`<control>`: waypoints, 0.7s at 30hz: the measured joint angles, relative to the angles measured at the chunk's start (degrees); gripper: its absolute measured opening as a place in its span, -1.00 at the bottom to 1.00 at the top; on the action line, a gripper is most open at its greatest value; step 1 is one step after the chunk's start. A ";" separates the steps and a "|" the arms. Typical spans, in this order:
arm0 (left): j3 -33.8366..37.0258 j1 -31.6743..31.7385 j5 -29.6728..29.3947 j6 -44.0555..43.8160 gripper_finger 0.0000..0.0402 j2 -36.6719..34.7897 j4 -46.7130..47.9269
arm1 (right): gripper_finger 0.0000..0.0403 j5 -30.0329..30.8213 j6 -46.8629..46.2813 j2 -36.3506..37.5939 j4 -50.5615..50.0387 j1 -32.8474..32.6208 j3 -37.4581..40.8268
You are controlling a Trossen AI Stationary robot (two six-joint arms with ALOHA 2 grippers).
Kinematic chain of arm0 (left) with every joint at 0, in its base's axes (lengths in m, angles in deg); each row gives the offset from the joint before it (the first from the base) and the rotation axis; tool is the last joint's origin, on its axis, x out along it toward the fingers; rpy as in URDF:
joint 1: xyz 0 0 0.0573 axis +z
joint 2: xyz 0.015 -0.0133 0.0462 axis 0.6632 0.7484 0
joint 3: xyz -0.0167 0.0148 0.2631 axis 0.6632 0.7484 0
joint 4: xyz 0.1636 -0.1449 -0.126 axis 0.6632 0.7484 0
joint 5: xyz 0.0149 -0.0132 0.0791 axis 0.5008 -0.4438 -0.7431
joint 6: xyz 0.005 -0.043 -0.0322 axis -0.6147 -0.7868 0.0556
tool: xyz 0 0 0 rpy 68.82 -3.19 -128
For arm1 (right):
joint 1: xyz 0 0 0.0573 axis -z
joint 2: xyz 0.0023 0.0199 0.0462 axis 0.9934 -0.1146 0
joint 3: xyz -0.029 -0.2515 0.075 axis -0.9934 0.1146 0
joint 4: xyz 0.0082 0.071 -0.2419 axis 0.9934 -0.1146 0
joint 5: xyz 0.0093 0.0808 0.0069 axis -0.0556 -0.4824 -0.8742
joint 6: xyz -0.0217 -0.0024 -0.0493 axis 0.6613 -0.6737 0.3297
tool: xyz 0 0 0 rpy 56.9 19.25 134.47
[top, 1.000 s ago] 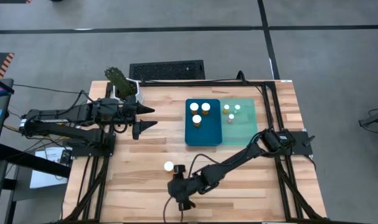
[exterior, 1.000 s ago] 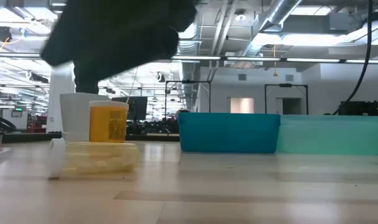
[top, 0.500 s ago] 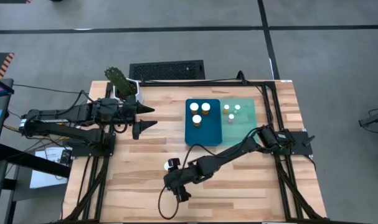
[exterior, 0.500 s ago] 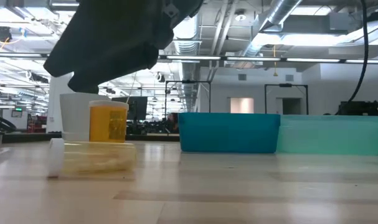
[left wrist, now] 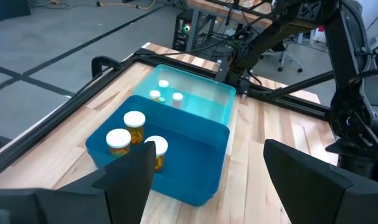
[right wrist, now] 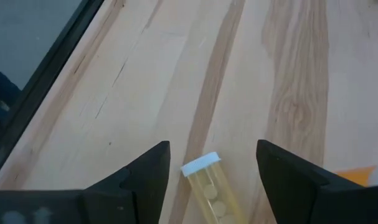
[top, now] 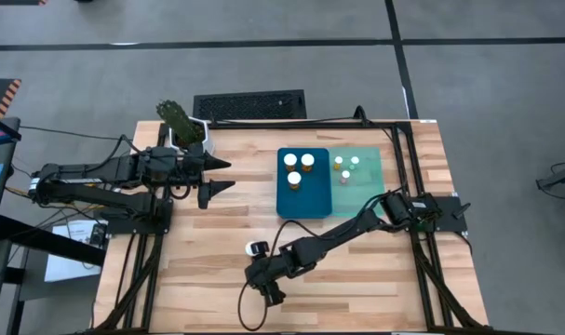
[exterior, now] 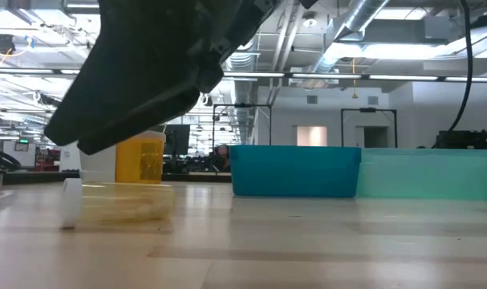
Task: Pick and place medicine bottles into bin by pill shape (circle, oval)
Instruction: Put the small yellow pill bottle into the green bin
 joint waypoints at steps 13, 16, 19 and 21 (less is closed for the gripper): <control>0.00 0.00 0.00 -0.50 0.45 0.00 -0.03 | 0.24 -0.77 -0.57 -2.03 1.10 -0.40 0.21; 0.00 0.00 0.00 -0.52 0.45 -0.02 -0.23 | 0.24 0.04 -1.50 -2.25 1.65 -0.42 -0.12; 0.00 0.00 0.00 -0.55 0.45 0.00 -0.16 | 0.24 0.08 -1.24 -2.70 1.46 -0.33 0.14; 0.00 -0.01 0.00 -0.59 0.45 0.00 -0.13 | 0.24 0.04 -1.16 -2.71 0.88 -0.26 0.10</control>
